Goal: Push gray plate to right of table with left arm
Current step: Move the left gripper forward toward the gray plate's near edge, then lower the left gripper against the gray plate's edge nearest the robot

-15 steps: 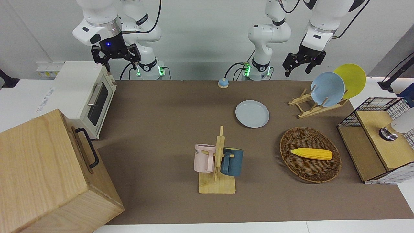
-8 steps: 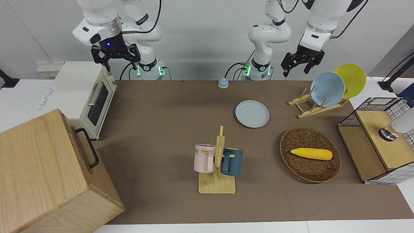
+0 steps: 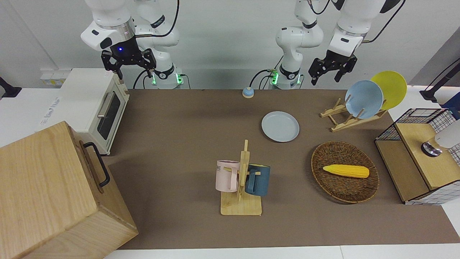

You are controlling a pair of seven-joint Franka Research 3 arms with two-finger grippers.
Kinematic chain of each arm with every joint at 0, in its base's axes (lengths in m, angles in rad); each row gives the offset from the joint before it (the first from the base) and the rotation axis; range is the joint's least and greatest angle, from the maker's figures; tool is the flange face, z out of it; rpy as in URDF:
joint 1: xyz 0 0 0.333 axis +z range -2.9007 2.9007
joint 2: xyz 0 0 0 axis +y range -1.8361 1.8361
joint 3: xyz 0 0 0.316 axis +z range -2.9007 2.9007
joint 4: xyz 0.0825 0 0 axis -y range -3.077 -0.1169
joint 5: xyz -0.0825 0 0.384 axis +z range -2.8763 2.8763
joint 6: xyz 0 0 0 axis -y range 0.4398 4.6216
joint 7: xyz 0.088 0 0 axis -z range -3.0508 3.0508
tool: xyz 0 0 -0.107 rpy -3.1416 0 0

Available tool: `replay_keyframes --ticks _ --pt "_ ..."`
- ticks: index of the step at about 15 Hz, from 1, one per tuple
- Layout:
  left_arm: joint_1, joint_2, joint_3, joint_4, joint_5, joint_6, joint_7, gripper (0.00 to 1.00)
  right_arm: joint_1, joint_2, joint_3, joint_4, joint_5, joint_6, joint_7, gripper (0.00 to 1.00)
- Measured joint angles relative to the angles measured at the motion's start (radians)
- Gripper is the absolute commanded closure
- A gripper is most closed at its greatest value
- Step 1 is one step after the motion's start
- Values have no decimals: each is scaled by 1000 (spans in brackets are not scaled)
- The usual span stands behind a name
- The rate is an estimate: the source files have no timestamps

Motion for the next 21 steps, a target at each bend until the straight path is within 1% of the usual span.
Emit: replay_keyframes --ticks 5,11,13,14,17,21 --pt "1 0 29 -1 0 -2 0 7 0 0 0 0 0 0 0 5" --pt "1 -9 30 -34 0 -4 0 7 0 0 0 0 0 0 0 7" --pt "1 -10 27 -65 0 1 0 7 0 0 0 0 0 0 0 5" --pt "0 -9 24 -99 0 24 0 7 0 0 0 0 0 0 0 5" --pt "0 0 28 -220 0 150 3 7 0 0 0 0 0 0 0 5" --pt "1 22 42 -327 0 269 16 15 0 0 0 0 0 0 0 5"
